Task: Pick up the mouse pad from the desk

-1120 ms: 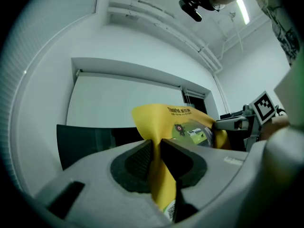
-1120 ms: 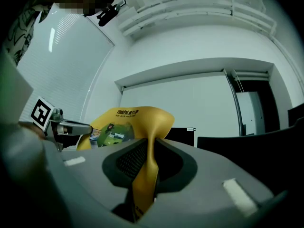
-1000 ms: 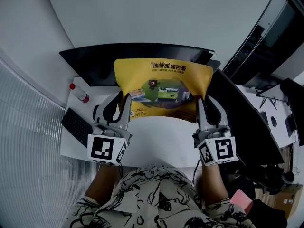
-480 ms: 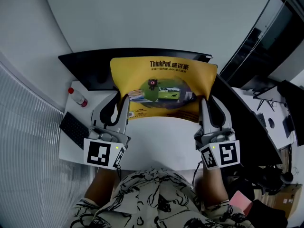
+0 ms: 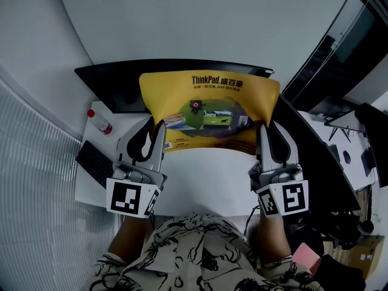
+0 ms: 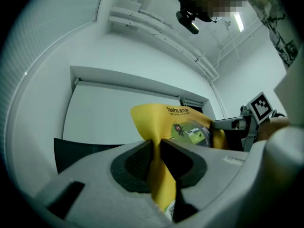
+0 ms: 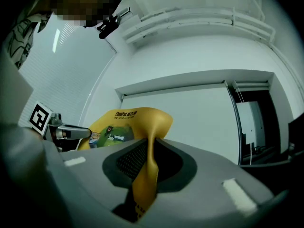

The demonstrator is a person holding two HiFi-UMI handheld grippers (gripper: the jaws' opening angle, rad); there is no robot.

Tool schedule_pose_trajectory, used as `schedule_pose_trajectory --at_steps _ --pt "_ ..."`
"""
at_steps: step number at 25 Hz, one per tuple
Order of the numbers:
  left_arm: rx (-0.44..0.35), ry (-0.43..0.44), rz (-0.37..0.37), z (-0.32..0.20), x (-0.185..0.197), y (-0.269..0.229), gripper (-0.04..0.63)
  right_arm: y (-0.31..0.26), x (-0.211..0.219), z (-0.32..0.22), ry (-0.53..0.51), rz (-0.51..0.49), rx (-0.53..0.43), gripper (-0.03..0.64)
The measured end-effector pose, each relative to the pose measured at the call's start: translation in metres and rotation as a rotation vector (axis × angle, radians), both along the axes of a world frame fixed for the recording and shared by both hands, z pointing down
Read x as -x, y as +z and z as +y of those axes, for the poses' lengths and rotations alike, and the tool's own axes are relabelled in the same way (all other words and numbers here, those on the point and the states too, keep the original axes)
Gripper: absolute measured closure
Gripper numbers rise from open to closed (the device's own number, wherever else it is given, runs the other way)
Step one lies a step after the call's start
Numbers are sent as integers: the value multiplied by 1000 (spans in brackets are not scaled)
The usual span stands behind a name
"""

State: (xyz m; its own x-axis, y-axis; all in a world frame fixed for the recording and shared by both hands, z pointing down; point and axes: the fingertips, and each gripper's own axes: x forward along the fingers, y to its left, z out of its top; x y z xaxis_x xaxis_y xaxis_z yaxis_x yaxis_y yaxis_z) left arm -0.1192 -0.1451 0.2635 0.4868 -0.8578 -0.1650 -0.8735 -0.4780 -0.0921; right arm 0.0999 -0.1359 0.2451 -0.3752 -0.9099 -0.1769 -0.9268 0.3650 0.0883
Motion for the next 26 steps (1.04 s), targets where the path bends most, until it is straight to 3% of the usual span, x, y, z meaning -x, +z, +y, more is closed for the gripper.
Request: schedule_pose_trajectory --at_steps 26 --pt "6 -3 17 0 0 2 523 -1 0 -1 -5 -3 -7 555"
